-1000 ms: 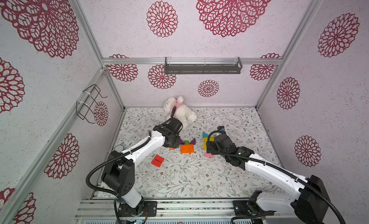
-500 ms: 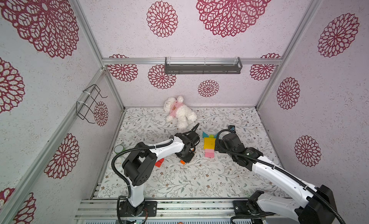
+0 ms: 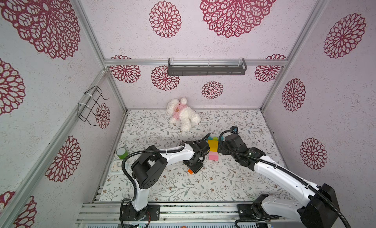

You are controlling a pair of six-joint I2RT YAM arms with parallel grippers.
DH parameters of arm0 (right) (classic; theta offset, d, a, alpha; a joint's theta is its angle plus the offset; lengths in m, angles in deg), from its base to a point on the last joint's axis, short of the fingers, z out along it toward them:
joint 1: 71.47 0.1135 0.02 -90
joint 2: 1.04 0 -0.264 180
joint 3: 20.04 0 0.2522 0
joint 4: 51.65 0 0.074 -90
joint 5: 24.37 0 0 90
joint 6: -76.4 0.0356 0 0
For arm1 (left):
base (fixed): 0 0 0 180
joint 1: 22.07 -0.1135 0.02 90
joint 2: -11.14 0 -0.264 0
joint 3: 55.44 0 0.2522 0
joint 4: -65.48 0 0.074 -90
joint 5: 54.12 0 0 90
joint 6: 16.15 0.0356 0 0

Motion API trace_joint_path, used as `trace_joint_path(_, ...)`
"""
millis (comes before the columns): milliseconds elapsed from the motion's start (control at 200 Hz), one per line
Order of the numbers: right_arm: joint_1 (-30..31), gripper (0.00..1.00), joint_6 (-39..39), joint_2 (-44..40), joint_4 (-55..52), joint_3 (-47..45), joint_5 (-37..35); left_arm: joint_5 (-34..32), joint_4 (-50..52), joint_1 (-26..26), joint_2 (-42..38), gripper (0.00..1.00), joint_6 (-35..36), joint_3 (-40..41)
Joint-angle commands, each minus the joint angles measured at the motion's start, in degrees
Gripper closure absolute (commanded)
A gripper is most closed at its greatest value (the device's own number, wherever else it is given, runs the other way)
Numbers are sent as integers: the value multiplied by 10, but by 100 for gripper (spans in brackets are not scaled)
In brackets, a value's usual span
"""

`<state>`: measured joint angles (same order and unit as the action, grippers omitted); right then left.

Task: Assemble a carrot with building blocks
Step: Place the building block at the center of the board, then assemble the building block at the center of the board.

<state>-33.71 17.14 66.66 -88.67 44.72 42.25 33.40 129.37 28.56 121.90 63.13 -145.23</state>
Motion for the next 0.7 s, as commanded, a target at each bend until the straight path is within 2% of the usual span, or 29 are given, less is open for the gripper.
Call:
trace_joint_path(0,-3,3,-38,4,-17,27,21,-14,36,-3,-80,26,17,-28)
trace_joint_path(70,1,1,-69,17,-26,36,61,-51,42,-12,-140,23,28,-31)
trace_joint_path(135,15,1,-86,30,-30,40,83,-57,36,-44,-200,22,34,-31)
trace_joint_path(250,70,1,-107,81,-38,58,92,-44,-37,-156,-312,19,16,-28)
trace_joint_path(295,96,1,-113,113,-47,72,86,-43,-88,-204,-351,15,-9,-20)
trace_joint_path(365,128,1,-131,168,-52,97,117,-39,-172,-269,-399,4,-51,3)
trace_joint_path(385,135,1,-137,183,-51,102,126,-46,-193,-283,-410,0,-65,10)
trace_joint_path(475,162,1,-162,250,-45,126,156,-61,-273,-330,-446,3,-107,48)
trace_joint_path(535,170,1,-172,287,-45,146,169,-41,-314,-361,-460,3,-137,81)
trace_joint_path(691,183,1,-198,343,-42,179,208,-23,-335,-411,-471,3,-205,145)
